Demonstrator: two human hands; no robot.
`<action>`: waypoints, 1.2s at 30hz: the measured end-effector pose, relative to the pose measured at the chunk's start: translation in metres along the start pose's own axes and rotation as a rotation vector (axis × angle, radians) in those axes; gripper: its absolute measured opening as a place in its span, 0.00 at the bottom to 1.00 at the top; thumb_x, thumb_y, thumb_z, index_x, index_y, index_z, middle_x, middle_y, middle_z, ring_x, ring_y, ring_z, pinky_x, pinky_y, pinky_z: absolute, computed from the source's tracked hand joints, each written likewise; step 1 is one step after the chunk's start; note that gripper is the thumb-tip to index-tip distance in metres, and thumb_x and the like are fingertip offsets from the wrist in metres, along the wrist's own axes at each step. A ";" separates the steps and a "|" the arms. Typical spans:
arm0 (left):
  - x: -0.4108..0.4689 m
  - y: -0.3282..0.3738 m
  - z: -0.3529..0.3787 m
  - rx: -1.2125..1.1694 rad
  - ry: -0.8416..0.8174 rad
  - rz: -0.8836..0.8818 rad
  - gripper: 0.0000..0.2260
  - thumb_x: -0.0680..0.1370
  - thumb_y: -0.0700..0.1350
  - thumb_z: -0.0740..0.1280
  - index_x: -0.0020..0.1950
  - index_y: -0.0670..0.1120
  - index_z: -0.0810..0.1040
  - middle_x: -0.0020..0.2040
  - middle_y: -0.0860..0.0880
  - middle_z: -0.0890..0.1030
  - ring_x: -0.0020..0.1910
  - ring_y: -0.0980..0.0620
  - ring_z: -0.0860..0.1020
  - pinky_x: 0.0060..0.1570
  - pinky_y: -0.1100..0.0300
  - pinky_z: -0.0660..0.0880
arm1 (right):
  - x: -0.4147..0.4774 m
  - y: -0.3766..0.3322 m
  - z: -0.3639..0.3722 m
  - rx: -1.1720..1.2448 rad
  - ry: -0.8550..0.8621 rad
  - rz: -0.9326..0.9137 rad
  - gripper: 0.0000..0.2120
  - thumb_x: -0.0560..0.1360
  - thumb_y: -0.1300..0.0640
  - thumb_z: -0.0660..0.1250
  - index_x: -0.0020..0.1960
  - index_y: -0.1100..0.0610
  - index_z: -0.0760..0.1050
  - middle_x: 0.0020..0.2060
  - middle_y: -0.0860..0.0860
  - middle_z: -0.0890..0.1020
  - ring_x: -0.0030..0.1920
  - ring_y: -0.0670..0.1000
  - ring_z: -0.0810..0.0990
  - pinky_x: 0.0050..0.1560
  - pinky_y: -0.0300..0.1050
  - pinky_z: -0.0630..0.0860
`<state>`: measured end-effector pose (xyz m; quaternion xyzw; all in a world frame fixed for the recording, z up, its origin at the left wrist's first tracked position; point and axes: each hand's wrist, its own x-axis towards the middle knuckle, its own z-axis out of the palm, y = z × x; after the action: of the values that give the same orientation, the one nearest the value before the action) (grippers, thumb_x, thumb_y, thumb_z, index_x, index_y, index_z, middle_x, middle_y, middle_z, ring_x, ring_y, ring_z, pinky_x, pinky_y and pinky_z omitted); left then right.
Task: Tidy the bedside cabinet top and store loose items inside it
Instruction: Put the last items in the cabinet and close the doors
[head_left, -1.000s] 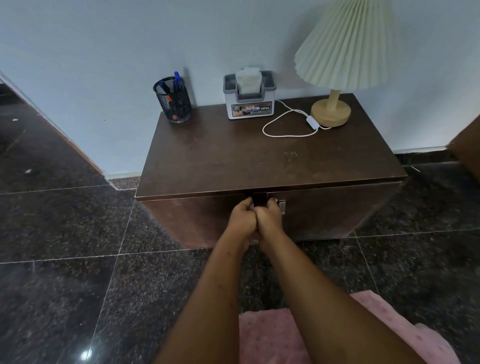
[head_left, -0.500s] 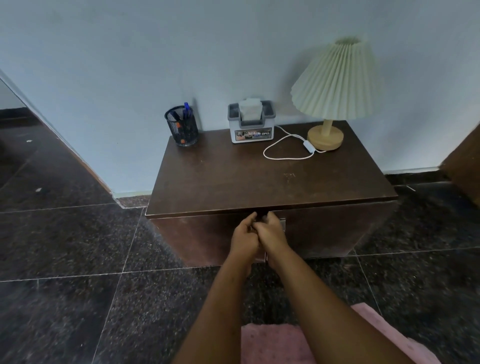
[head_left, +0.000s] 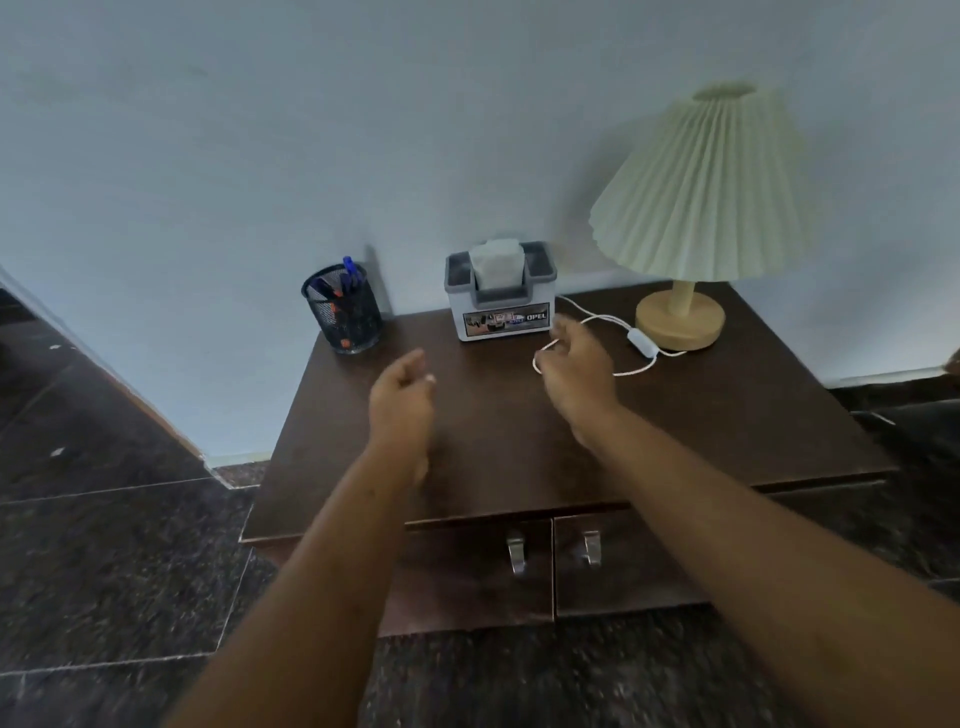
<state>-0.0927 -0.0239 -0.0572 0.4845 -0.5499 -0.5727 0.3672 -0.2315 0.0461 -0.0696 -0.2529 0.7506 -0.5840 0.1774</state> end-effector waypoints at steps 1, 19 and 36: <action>0.019 0.004 0.002 0.024 -0.017 -0.005 0.18 0.79 0.35 0.60 0.68 0.44 0.71 0.66 0.46 0.74 0.61 0.45 0.76 0.63 0.48 0.72 | 0.018 0.002 0.003 -0.007 0.008 -0.013 0.22 0.72 0.66 0.62 0.66 0.57 0.71 0.61 0.54 0.78 0.61 0.54 0.76 0.61 0.44 0.71; 0.114 0.072 0.025 0.509 -0.452 -0.186 0.27 0.81 0.36 0.55 0.77 0.48 0.51 0.78 0.44 0.55 0.76 0.44 0.57 0.74 0.46 0.56 | 0.111 -0.049 0.042 -0.358 -0.017 0.301 0.16 0.80 0.55 0.57 0.57 0.65 0.76 0.57 0.64 0.79 0.58 0.62 0.76 0.54 0.47 0.71; 0.151 0.085 -0.078 -0.101 0.360 -0.610 0.14 0.81 0.43 0.59 0.66 0.42 0.71 0.41 0.50 0.74 0.36 0.52 0.72 0.36 0.59 0.72 | 0.116 -0.071 0.064 -0.295 -0.120 0.465 0.15 0.80 0.60 0.56 0.64 0.57 0.73 0.58 0.61 0.78 0.56 0.61 0.79 0.58 0.59 0.77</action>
<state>-0.0666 -0.2001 0.0100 0.7007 -0.2772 -0.5881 0.2937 -0.2772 -0.0856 -0.0138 -0.1311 0.8535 -0.3962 0.3121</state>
